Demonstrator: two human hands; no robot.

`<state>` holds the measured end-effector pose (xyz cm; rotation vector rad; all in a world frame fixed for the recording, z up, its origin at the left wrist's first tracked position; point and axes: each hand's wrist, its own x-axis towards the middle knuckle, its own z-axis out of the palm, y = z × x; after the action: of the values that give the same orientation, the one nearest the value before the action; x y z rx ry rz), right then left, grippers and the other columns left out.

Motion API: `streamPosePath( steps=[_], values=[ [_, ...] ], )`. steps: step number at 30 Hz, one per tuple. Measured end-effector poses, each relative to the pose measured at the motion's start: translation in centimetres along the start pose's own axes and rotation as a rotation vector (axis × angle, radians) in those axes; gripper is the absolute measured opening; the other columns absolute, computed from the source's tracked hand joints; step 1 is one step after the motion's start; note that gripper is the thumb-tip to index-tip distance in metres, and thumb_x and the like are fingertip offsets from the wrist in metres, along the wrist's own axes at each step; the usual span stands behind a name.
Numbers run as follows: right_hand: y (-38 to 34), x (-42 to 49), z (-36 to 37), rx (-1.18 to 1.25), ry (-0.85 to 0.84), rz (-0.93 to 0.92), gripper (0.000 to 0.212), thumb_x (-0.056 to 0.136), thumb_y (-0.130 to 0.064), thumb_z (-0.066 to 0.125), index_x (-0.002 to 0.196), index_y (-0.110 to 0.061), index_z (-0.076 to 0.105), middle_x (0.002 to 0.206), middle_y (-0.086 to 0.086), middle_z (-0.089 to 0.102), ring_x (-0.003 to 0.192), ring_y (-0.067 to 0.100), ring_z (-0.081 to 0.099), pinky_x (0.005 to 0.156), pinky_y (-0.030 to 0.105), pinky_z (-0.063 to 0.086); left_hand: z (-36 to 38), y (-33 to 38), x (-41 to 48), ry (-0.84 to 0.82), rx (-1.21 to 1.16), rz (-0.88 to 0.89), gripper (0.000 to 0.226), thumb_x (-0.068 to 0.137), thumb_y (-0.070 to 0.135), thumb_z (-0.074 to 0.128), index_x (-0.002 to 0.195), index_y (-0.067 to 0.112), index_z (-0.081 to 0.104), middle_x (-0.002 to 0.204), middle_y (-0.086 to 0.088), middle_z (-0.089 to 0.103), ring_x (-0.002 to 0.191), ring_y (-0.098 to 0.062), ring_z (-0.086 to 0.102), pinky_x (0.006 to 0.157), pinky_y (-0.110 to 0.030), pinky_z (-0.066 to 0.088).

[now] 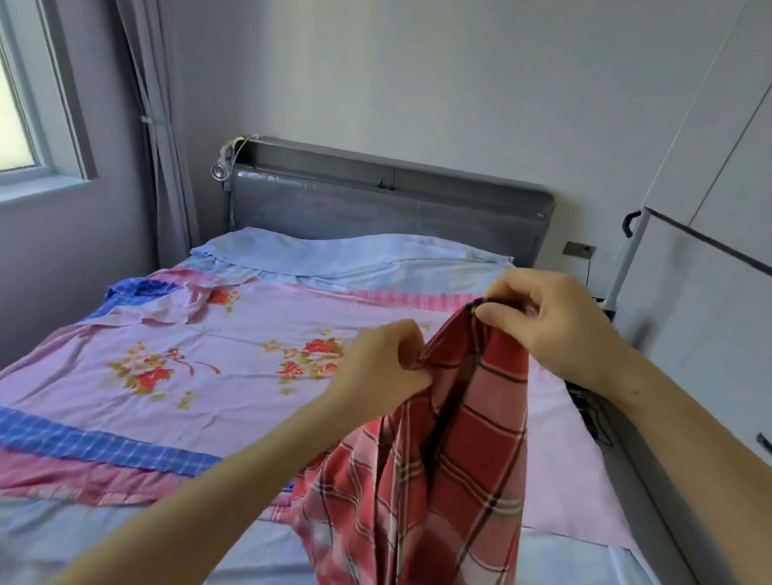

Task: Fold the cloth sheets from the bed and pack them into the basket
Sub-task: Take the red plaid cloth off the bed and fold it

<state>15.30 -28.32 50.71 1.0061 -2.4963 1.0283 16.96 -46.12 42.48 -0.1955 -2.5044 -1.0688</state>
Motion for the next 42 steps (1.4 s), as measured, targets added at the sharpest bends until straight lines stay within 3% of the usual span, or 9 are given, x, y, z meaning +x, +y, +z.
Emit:
streamPosePath(
  steps=[12,15,18,22,26,31,38,40,42],
  values=[
    [-0.3,3.5,-2.9,0.029,0.419,-0.011,0.016,0.086,-0.013,0.067,0.074,-0.023,0.062,0.064,-0.015,0.060,0.059,0.000,0.054,0.062,0.013,0.044,6.3,-9.8,-5.7,0.016,-0.218,-0.353,0.042,0.079,0.022,0.073,0.051,0.027,0.044,0.038,0.010,0.042,0.041,-0.004,0.039,0.043,-0.017,0.027],
    [1.0,3.9,-3.6,0.020,0.477,0.040,0.024,0.086,-0.015,0.067,0.070,-0.031,0.058,0.062,-0.017,0.060,0.060,0.001,0.054,0.063,0.017,0.047,6.4,-11.1,-5.9,-0.158,-0.374,-0.432,0.011,0.077,0.023,0.077,0.072,0.017,0.068,0.061,0.009,0.058,0.059,-0.005,0.051,0.057,-0.017,0.037],
    [3.1,3.6,-4.1,-0.010,0.521,0.127,0.022,0.087,-0.014,0.066,0.071,-0.028,0.058,0.067,-0.013,0.059,0.059,-0.001,0.053,0.063,0.016,0.046,5.1,-11.6,-5.8,-0.266,-0.496,-0.449,0.025,0.077,0.020,0.076,0.092,0.001,0.069,0.074,-0.002,0.061,0.072,-0.012,0.056,0.069,-0.022,0.040],
    [7.1,1.7,-4.3,-0.045,0.557,0.296,0.019,0.087,-0.014,0.065,0.072,-0.025,0.060,0.058,-0.019,0.060,0.054,-0.006,0.052,0.062,0.016,0.043,2.8,-11.9,-6.4,-0.348,-0.506,-0.338,0.009,0.077,0.006,0.075,0.076,0.005,0.066,0.051,0.011,0.060,0.049,0.004,0.052,0.053,-0.008,0.037],
    [9.4,-0.9,-2.5,-0.077,0.519,0.383,0.005,0.088,-0.013,0.064,0.083,-0.013,0.064,0.065,-0.012,0.058,0.054,-0.005,0.053,0.062,0.017,0.044,3.0,-12.7,-7.1,-0.216,-0.247,-0.188,0.040,0.075,0.004,0.076,0.059,0.018,0.042,0.045,0.010,0.040,0.046,0.003,0.044,0.049,-0.016,0.029],
    [11.1,-3.7,-0.5,-0.125,0.524,0.426,0.003,0.088,-0.015,0.063,0.085,-0.013,0.063,0.073,-0.009,0.057,0.067,0.004,0.052,0.074,0.034,0.046,6.1,-14.7,-10.4,-0.083,-0.156,0.128,0.026,0.077,0.016,0.068,0.091,0.027,0.049,0.074,-0.002,0.065,0.073,-0.009,0.053,0.063,-0.020,0.041],
    [11.4,-7.9,2.3,-0.136,0.592,0.503,0.026,0.087,-0.017,0.058,0.069,-0.035,0.051,0.069,-0.016,0.054,0.064,-0.002,0.050,0.068,0.021,0.042,11.1,-14.9,-15.8,-0.318,-0.145,0.447,0.038,0.086,0.012,0.063,0.119,0.027,0.053,0.094,0.001,0.059,0.075,-0.009,0.050,0.065,-0.014,0.040],
    [11.5,-8.6,2.5,-0.131,0.612,0.513,0.026,0.087,-0.017,0.058,0.068,-0.035,0.051,0.065,-0.018,0.054,0.062,-0.005,0.049,0.067,0.018,0.041,12.0,-14.3,-17.0,-0.368,-0.142,0.437,0.027,0.096,0.028,0.050,0.123,0.026,0.050,0.106,0.002,0.060,0.086,-0.014,0.058,0.073,-0.021,0.049],
    [11.4,-9.0,2.5,-0.129,0.631,0.517,0.025,0.086,-0.018,0.058,0.068,-0.034,0.052,0.068,-0.017,0.053,0.063,-0.004,0.049,0.068,0.020,0.041,13.1,-14.5,-17.5,-0.414,-0.110,0.459,0.078,0.085,0.077,0.017,0.127,0.021,0.053,0.120,0.008,0.054,0.107,-0.012,0.053,0.091,-0.020,0.040]
  ],
)
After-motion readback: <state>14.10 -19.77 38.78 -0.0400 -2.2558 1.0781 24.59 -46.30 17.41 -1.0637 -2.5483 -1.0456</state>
